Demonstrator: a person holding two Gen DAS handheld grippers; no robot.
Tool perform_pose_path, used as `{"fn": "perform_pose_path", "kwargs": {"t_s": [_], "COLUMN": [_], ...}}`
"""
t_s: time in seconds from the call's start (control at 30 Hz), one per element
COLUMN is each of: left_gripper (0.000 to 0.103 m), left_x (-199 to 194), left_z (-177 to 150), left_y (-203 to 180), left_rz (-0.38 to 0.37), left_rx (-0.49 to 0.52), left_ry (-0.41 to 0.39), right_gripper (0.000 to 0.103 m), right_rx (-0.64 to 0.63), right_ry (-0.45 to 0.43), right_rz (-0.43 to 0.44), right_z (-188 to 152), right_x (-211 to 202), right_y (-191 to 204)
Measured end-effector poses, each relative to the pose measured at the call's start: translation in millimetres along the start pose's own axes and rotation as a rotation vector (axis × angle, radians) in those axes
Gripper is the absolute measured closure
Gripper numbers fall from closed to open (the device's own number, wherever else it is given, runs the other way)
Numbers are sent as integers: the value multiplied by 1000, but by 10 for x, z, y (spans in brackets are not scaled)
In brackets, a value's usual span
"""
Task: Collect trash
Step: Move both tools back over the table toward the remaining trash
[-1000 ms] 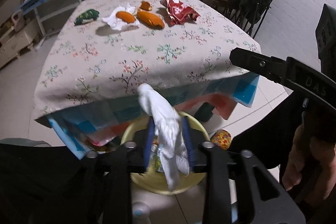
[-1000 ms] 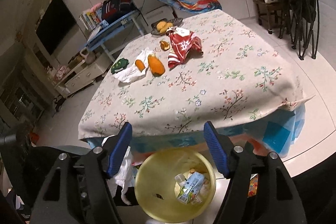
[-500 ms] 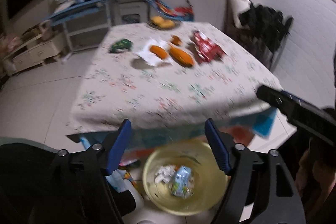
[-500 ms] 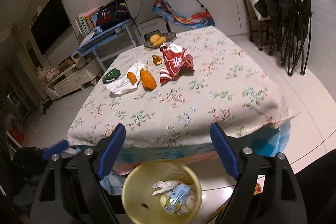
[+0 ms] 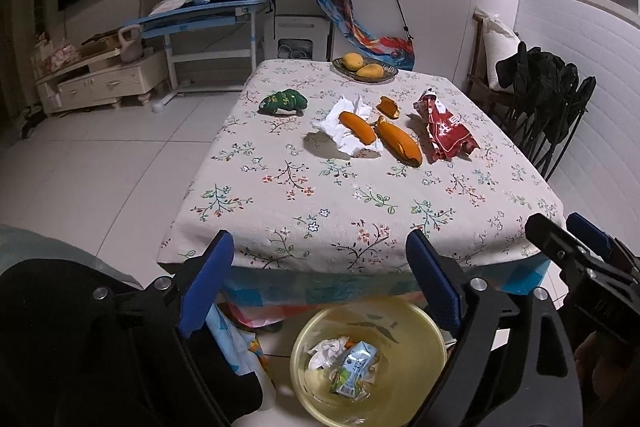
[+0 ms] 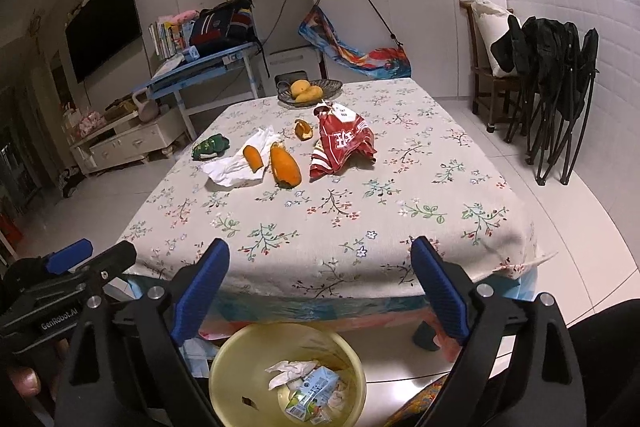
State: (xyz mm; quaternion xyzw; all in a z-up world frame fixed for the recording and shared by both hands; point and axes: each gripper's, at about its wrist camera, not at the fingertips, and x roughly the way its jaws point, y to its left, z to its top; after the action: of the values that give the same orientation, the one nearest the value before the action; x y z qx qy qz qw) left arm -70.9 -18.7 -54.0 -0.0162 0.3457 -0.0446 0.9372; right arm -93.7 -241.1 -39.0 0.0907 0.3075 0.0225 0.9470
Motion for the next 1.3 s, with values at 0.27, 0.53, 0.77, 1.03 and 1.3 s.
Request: {"fn": "perform_pose_path", "kwargs": {"t_s": [0.27, 0.53, 0.77, 1.03, 1.3], "left_gripper": [18, 18, 17, 17, 17], "left_x": [7, 18, 19, -44, 9], "left_z": [-10, -25, -47, 10, 295], "left_y": [-5, -8, 10, 80, 313], "left_rz": [8, 12, 13, 23, 57], "left_rx": [-5, -5, -14, -20, -64], "left_ry": [3, 7, 11, -4, -16], "right_gripper": [13, 13, 13, 13, 15], "right_rx": [-10, -9, -6, 3, -89], "right_ry": [-7, -6, -10, -17, 9], "right_rz": [0, 2, 12, 73, 172], "right_z": [-13, -21, -26, 0, 137], "right_x": [-14, -18, -23, -39, 157], "right_y": [41, 45, 53, 137, 417]}}
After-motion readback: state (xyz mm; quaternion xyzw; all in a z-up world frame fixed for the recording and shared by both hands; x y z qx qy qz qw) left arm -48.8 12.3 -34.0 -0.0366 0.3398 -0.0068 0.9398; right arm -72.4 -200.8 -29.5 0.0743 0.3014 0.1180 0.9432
